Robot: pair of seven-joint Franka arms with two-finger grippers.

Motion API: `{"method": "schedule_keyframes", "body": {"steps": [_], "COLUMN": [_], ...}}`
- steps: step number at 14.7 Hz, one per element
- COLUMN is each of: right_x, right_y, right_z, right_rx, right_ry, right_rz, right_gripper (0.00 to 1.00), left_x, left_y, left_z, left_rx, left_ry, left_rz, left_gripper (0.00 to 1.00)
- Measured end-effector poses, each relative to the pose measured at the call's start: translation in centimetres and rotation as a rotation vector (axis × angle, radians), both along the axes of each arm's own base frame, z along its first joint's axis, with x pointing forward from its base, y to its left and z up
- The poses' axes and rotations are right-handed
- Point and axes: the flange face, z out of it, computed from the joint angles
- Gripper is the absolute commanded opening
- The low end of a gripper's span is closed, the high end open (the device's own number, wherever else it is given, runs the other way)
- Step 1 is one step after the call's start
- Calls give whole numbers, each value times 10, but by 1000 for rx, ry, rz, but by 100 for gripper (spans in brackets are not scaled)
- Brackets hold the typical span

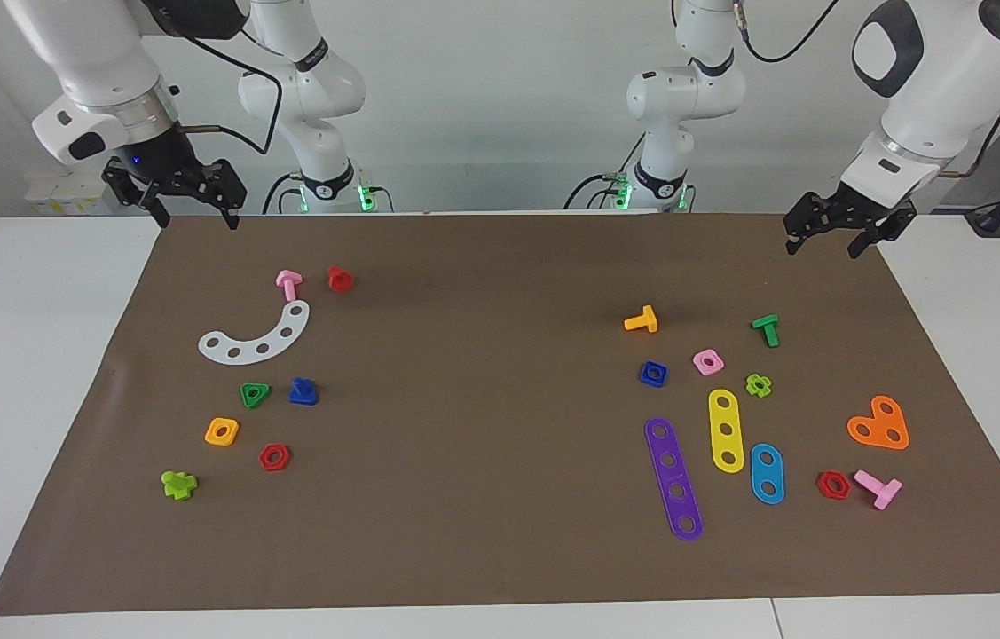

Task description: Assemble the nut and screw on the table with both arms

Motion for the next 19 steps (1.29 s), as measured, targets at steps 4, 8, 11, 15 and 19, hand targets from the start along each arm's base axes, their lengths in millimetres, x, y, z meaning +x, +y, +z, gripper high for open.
{"method": "schedule_keyframes", "body": {"steps": [4, 8, 11, 15, 19], "right_x": [0, -1, 4, 20, 40], "right_y": [0, 0, 2, 13, 31], "right_z": [-1, -8, -19, -82, -169], "right_rx": [0, 1, 5, 30, 49], "right_ry": [1, 13, -21, -110, -114], "right_rz": [0, 0, 7, 80, 197], "right_gripper": [100, 100, 100, 100, 99], "left_x": [0, 0, 0, 0, 0], "left_y": [0, 0, 0, 0, 0], "left_z": [0, 0, 0, 0, 0], "left_rx": [0, 0, 0, 0, 0], "left_ry": [0, -1, -1, -2, -3], "left_rz": [0, 0, 0, 0, 0], "left_gripper": [100, 100, 100, 100, 100]}}
